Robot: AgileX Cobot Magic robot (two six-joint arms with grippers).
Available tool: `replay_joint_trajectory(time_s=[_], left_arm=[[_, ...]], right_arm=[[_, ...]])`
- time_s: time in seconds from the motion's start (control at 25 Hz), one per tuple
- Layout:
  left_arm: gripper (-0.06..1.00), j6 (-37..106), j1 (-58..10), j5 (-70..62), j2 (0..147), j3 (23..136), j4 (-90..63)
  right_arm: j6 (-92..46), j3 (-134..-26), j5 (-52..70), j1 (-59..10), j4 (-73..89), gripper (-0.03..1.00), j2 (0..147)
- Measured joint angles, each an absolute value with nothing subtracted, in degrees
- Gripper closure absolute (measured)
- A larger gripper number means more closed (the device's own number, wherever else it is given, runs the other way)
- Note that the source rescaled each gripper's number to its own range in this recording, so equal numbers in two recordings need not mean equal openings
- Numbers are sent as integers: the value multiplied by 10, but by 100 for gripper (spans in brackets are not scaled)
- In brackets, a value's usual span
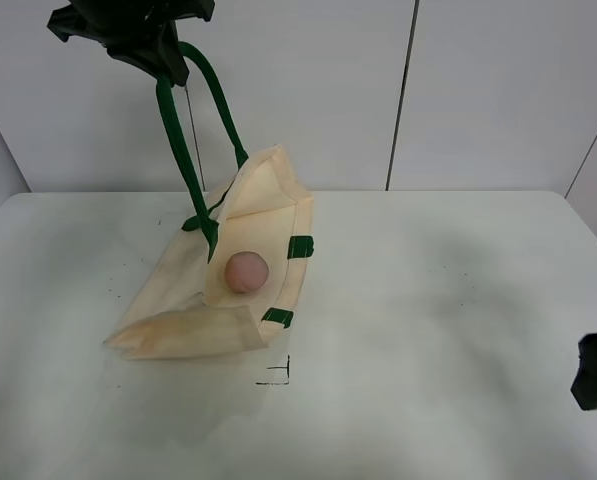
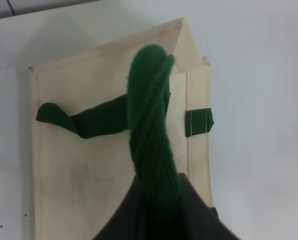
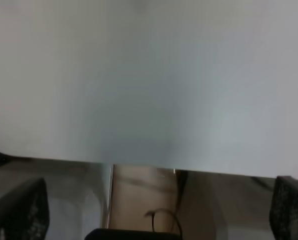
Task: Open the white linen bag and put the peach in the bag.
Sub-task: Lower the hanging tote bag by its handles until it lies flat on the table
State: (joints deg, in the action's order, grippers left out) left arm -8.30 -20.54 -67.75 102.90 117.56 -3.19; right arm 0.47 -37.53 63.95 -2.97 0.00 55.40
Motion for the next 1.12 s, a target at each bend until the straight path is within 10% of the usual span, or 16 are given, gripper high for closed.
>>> replay_joint_trajectory(time_s=[0.48,1.12], left_arm=[[94,-83,-205,-677,1029,1176,-32],[94,-83,-205,-677,1029,1176,-32]], right_arm=[[7,-283,590,-30,0,-1,120],[8,-283,590,22,0,-1,1]])
